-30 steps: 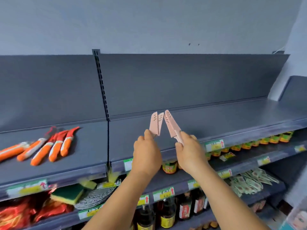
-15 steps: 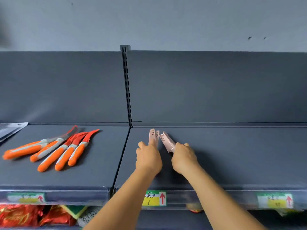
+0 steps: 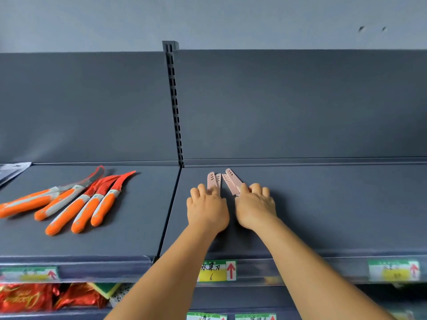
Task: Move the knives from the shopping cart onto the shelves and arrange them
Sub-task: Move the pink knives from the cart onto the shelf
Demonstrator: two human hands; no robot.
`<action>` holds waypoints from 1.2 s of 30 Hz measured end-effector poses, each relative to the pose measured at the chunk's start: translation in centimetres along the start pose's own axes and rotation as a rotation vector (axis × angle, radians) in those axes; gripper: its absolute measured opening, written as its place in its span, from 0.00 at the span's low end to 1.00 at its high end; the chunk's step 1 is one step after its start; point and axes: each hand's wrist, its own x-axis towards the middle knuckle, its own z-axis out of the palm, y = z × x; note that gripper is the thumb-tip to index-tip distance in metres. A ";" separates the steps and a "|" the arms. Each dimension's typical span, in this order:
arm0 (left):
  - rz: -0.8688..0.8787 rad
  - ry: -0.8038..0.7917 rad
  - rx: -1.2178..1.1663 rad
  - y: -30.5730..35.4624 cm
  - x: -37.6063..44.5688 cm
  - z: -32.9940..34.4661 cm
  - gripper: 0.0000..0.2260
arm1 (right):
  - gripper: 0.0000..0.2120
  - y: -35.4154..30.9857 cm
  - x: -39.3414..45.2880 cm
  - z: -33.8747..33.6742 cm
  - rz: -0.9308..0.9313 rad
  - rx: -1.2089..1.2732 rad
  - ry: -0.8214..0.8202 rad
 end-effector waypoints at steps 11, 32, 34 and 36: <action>0.386 0.163 -0.119 -0.6 -6.1 -2.7 0.19 | 0.26 0.4 -9.3 -2.2 0.078 0.060 0.172; 1.103 -0.212 -0.335 -0.8 -31.2 6.5 0.20 | 0.28 5.6 -43.1 7.8 0.862 0.196 0.262; 1.158 -0.295 -0.307 -0.1 -33.7 7.7 0.21 | 0.27 6.3 -46.2 9.0 0.938 0.208 0.277; 1.207 -0.360 -0.286 0.5 -36.3 8.9 0.23 | 0.27 6.9 -49.4 10.1 1.018 0.233 0.287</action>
